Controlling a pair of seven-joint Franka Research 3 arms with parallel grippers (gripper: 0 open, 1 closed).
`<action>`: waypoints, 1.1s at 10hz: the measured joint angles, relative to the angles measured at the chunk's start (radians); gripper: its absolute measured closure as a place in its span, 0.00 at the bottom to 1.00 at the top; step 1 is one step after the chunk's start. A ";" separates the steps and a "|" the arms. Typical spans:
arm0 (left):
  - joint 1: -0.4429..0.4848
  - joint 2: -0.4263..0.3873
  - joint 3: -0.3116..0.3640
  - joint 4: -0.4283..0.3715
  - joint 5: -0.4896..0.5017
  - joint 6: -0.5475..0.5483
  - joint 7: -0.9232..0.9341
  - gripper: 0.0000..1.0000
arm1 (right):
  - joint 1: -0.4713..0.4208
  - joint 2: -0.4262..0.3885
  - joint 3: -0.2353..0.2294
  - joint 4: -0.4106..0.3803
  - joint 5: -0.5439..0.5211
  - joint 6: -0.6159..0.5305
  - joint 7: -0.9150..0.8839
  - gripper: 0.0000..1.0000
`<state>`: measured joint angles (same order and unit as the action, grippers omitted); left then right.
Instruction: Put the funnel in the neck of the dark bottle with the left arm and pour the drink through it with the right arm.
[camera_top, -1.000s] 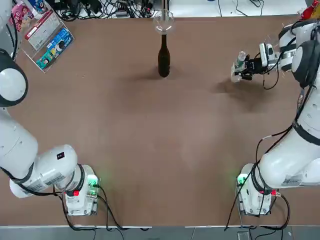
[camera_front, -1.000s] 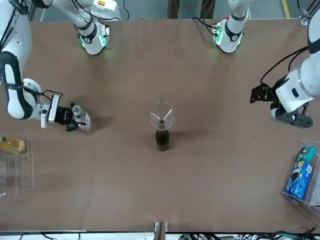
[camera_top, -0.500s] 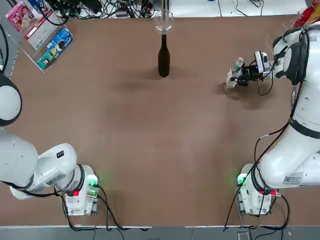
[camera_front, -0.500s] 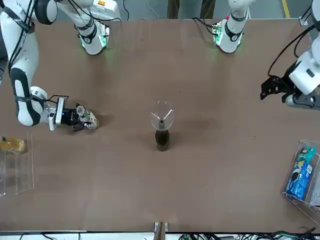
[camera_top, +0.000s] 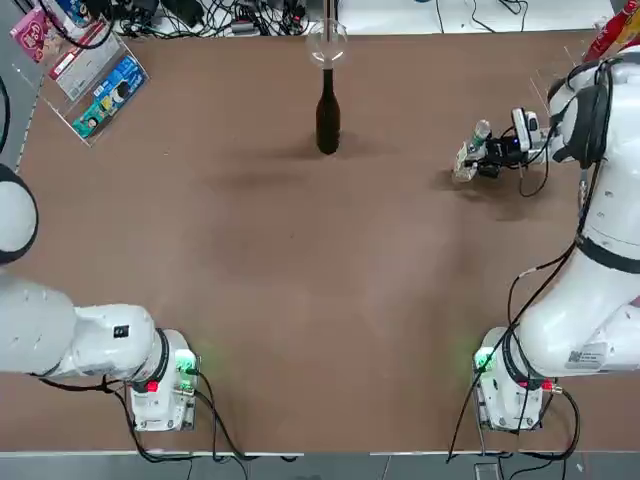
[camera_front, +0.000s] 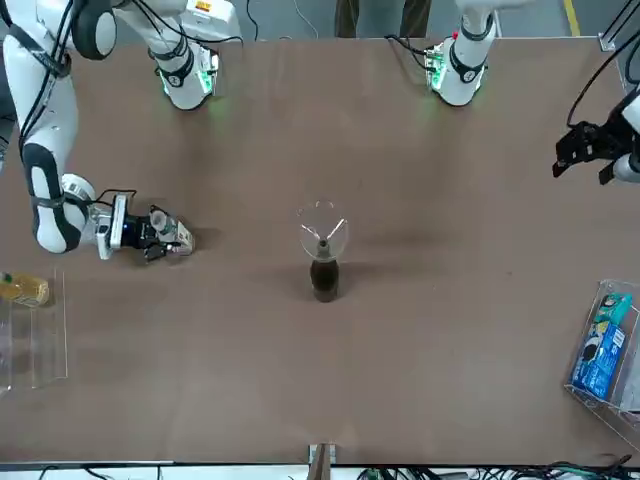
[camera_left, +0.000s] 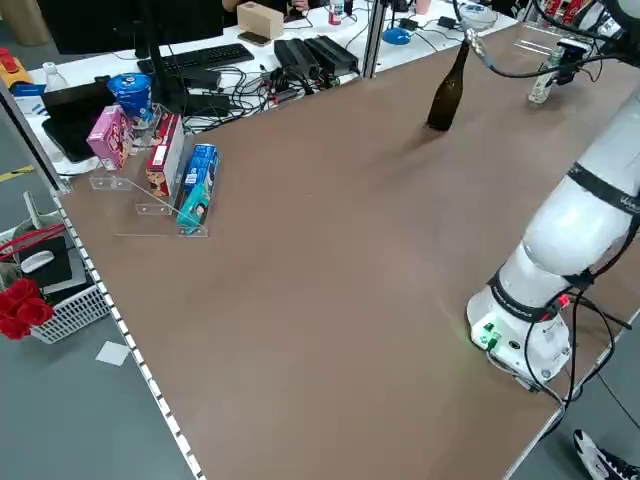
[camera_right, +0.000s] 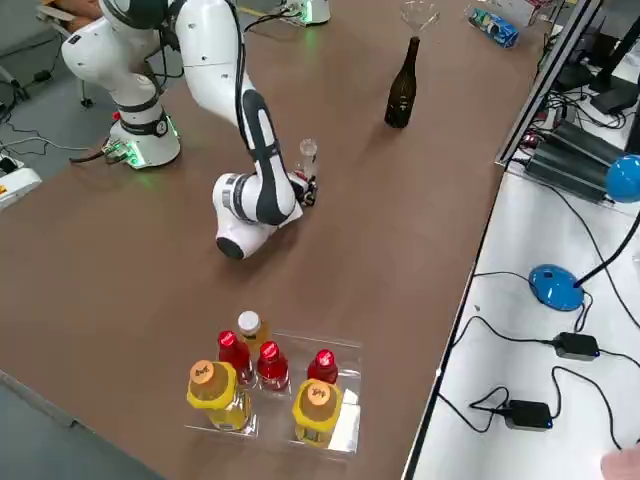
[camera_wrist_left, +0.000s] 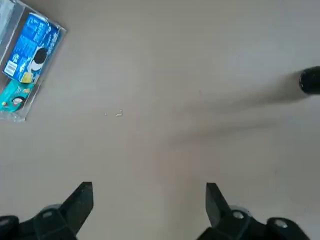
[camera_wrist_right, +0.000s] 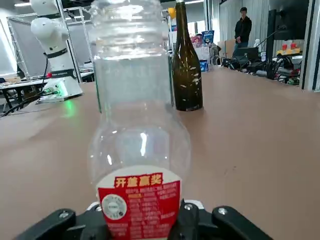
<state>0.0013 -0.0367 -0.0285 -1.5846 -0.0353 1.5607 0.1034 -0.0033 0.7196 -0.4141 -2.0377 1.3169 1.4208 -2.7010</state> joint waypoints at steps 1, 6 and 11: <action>-0.014 -0.001 0.009 0.000 0.000 -0.012 -0.016 0.01 | 0.000 0.004 0.000 0.001 0.000 0.000 0.000 0.61; -0.027 0.063 0.010 0.027 0.000 0.010 -0.047 0.01 | 0.000 0.014 0.000 0.004 0.000 -0.004 0.000 0.50; -0.058 0.048 0.017 0.037 0.006 0.011 -0.124 0.02 | 0.000 0.014 -0.002 0.004 0.000 -0.032 0.000 0.25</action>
<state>-0.0570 0.0116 -0.0113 -1.5471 -0.0294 1.5720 -0.0208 -0.0033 0.7339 -0.4157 -2.0336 1.3173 1.3889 -2.7008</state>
